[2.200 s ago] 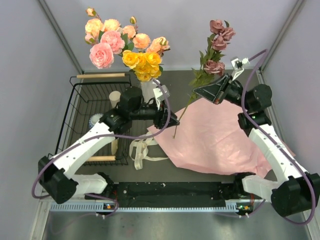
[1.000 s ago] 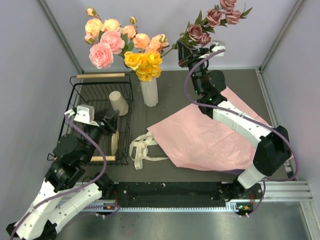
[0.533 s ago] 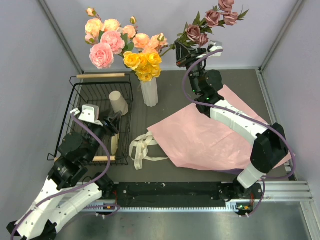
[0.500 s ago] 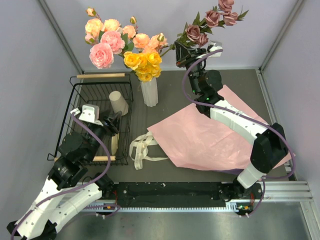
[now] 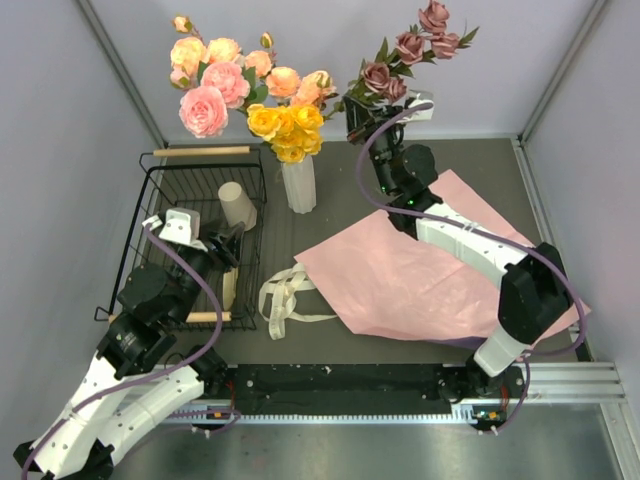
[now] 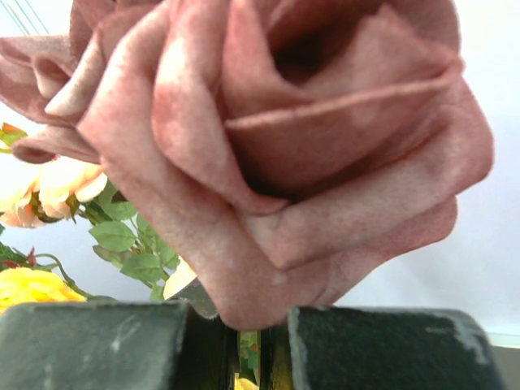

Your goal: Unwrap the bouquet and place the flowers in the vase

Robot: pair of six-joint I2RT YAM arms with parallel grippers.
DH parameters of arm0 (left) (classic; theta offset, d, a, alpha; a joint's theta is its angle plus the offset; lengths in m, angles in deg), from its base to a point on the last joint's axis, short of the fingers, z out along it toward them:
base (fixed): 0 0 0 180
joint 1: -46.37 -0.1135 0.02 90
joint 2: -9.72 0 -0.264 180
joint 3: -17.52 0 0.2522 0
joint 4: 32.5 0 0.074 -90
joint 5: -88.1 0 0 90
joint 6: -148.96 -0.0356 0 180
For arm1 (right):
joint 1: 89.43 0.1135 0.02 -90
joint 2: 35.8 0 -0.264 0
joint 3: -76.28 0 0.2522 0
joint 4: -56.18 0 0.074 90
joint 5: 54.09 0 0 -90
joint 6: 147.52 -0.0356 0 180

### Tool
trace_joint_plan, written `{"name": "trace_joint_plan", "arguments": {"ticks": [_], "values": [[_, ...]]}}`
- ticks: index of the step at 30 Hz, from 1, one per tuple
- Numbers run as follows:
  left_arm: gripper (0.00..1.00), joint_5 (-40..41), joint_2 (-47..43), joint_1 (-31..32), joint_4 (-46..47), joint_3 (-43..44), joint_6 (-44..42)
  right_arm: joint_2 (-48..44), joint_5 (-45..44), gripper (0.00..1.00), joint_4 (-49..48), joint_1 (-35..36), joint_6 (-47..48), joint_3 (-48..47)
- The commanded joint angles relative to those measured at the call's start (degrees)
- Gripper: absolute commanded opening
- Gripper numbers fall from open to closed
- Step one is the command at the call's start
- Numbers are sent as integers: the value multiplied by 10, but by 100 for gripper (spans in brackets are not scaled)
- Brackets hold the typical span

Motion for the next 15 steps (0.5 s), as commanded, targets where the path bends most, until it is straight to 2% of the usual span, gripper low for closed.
{"name": "trace_joint_plan", "arguments": {"ticks": [1, 15], "values": [[53, -10, 5, -1, 20, -4, 3, 9, 24, 0, -7, 11, 12, 8], [53, -13, 5, -1, 23, -6, 8, 65, 35, 0, 25, 35, 61, -15]]}}
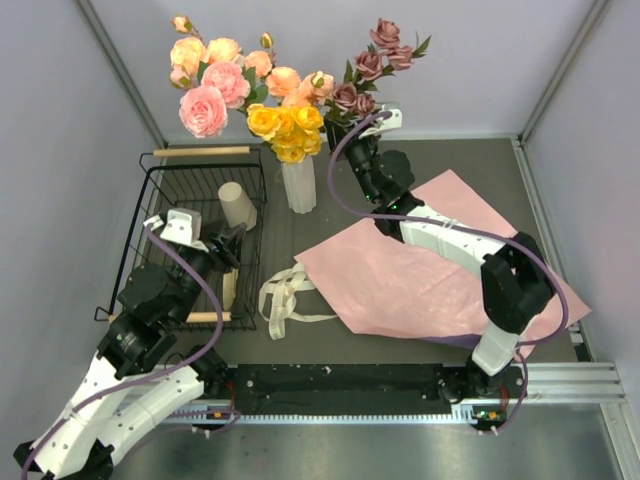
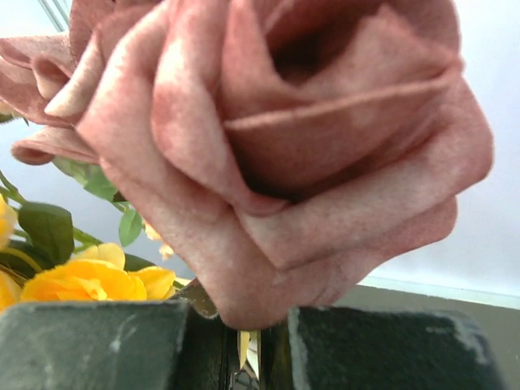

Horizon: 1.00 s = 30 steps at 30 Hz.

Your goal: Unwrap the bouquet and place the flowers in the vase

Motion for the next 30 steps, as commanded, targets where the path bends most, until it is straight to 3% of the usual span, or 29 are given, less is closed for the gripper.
{"name": "trace_joint_plan", "arguments": {"ticks": [1, 27, 30], "values": [[53, -4, 5, -1, 23, -6, 8, 22, 8, 0, 8, 18, 24, -23], [53, 0, 2, -1, 18, -11, 5, 153, -25, 0, 39, 40, 19, -101], [53, 2, 0, -1, 15, -10, 6, 153, -27, 8, 53, 40, 19, -107]]}}
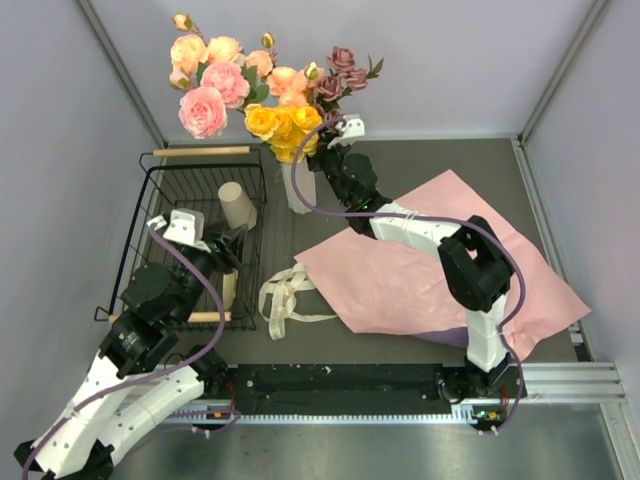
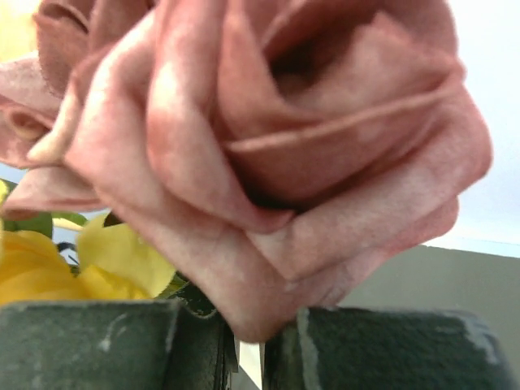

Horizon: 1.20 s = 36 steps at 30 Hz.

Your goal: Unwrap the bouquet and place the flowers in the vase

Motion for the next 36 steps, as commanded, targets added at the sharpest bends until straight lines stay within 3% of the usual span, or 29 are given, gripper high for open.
{"name": "trace_joint_plan", "arguments": {"ticks": [1, 3, 7, 11, 20, 27, 32, 36], "values": [[53, 4, -1, 0, 15, -1, 5, 7, 1, 12, 52, 13, -6, -32], [53, 5, 0, -1, 15, -3, 6, 0, -5, 18, 74, 12, -10, -34], [54, 5, 2, 0, 15, -3, 7, -57, -9, 51, 115, 13, -24, 0], [54, 10, 9, -1, 21, 1, 0, -119, -8, 64, 197, 12, -37, 35], [55, -8, 39, -1, 42, 8, 21, -250, -24, 70, 365, 12, -43, 119], [56, -26, 69, -1, 70, 18, 49, -458, -43, 71, 476, 11, -24, 253], [56, -29, 96, 0, 96, 25, 54, -582, -125, 80, 658, 11, -14, 252], [56, -28, 109, -1, 104, 47, 54, -667, -153, 91, 782, 10, -18, 194]]}}
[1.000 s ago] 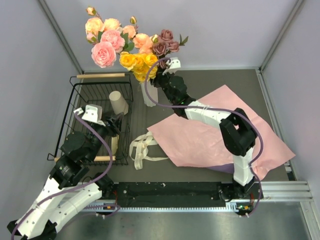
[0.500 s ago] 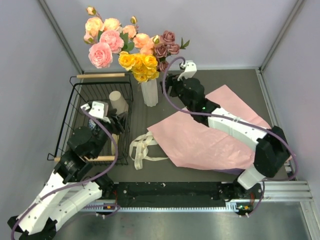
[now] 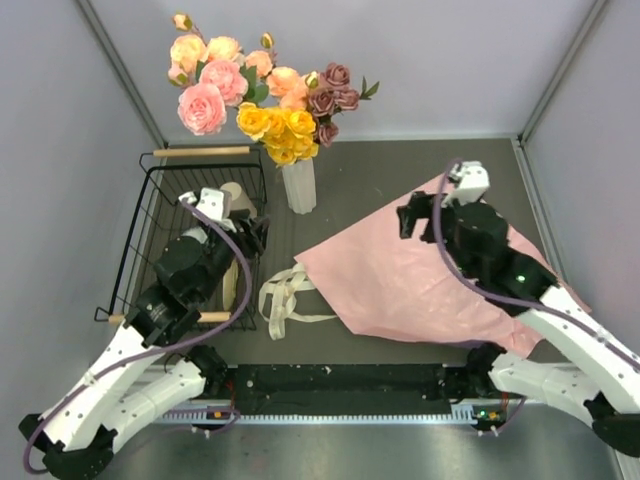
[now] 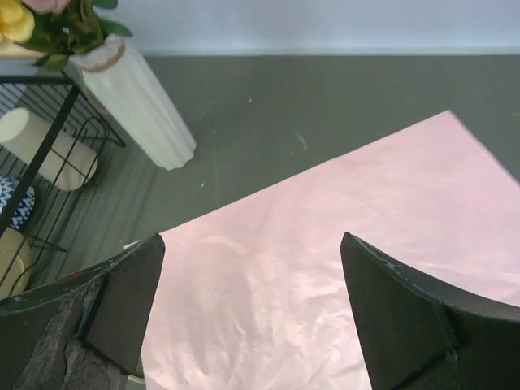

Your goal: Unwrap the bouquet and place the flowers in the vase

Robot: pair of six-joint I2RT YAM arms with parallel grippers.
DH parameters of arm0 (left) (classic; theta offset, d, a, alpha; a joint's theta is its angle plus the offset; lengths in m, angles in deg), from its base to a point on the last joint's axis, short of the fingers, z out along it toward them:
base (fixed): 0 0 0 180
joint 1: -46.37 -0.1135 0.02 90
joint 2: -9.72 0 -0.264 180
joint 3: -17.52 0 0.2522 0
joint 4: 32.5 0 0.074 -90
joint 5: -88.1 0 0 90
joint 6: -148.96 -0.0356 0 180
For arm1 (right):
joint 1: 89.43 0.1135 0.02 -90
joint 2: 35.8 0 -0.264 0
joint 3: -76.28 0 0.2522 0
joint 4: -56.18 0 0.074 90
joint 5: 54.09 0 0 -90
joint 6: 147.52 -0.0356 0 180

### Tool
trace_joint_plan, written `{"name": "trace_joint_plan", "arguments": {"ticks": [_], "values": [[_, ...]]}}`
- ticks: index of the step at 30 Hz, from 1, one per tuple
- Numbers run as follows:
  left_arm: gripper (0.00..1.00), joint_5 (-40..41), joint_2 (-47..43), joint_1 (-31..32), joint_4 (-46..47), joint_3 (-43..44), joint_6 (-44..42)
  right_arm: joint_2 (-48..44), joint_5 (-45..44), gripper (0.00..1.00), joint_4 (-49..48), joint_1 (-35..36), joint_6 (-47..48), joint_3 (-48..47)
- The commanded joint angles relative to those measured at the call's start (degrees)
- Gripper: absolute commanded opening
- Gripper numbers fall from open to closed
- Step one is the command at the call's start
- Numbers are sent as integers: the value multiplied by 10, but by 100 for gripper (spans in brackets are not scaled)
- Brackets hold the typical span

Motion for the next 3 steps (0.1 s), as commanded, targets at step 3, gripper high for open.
{"name": "trace_joint_plan", "arguments": {"ticks": [3], "values": [[57, -23, 13, -1, 54, 79, -7, -111, -93, 99, 209, 5, 11, -140]]}}
